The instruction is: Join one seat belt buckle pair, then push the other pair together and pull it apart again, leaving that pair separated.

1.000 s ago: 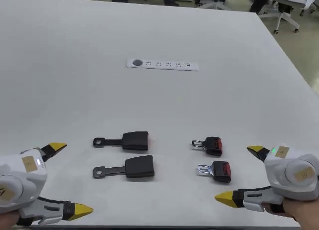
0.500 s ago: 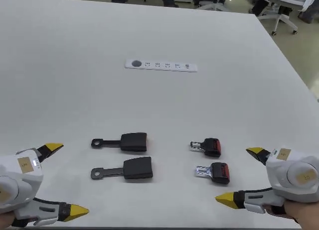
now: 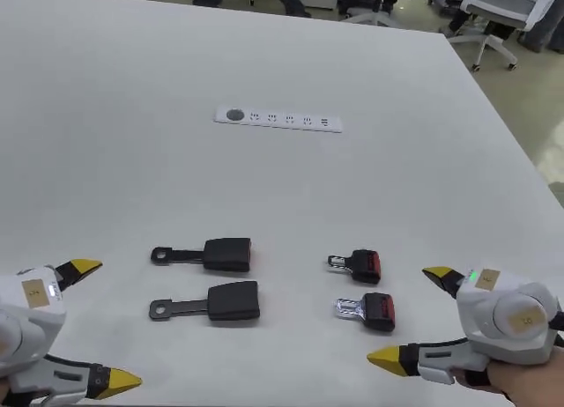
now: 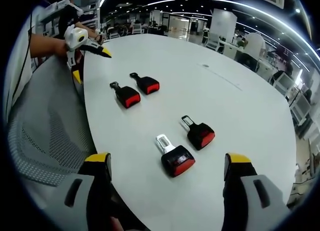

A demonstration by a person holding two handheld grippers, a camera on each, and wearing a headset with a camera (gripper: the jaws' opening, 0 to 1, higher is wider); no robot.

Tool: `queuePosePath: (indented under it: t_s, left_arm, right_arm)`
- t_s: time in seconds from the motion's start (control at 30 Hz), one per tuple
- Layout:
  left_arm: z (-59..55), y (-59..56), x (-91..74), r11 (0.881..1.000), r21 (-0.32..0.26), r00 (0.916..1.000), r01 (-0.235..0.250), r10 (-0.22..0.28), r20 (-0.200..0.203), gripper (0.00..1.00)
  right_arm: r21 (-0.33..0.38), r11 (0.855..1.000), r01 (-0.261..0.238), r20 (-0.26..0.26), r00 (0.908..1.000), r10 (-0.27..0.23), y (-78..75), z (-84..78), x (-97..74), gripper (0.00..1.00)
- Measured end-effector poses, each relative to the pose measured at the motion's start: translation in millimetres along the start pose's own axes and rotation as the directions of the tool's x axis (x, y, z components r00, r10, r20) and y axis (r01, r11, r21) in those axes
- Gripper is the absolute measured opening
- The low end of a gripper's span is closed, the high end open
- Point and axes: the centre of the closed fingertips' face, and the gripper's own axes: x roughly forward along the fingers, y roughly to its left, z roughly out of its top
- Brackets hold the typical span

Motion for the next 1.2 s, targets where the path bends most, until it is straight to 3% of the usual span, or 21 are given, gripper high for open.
queuePosePath:
  t_s: [0.4,0.57,0.73,0.93,1.1,1.2]
  left_arm:
    - [-3.3,1.9,-1.6,1.000,-0.013,0.9996,-0.009,0.009,-0.026,0.99]
    - [-0.8,1.4,-3.6,1.000,-0.015,0.9995,-0.018,0.018,-0.027,0.98]
    - [2.8,10.1,-9.0,0.997,-0.060,0.9986,-0.051,0.050,-0.017,0.94]
    - [5.3,5.9,-8.7,0.998,-0.050,0.9985,-0.049,0.047,-0.026,0.94]
    - [2.8,10.2,-9.1,0.997,-0.054,0.9978,-0.061,0.059,-0.030,0.95]
    - [-0.7,17.7,-10.5,0.994,-0.044,0.9944,-0.096,0.093,-0.050,0.98]
  right_arm:
    - [-0.005,1.000,-0.003,-0.020,0.9998,0.002,0.1,-2.5,-1.5,0.93]
    - [-0.018,1.000,-0.002,-0.024,0.9997,0.002,-1.8,-4.2,-3.2,0.93]
    - [-0.018,1.000,-0.018,-0.027,0.9995,0.018,0.8,-4.5,-3.2,0.90]
    - [-0.022,0.999,-0.025,-0.027,0.9993,0.025,2.2,-2.4,-1.0,0.87]
    - [-0.030,0.999,-0.023,-0.030,0.9993,0.022,-0.7,-2.8,1.5,0.86]
    - [-0.028,0.999,-0.027,-0.034,0.9991,0.026,-0.4,-2.2,1.8,0.85]
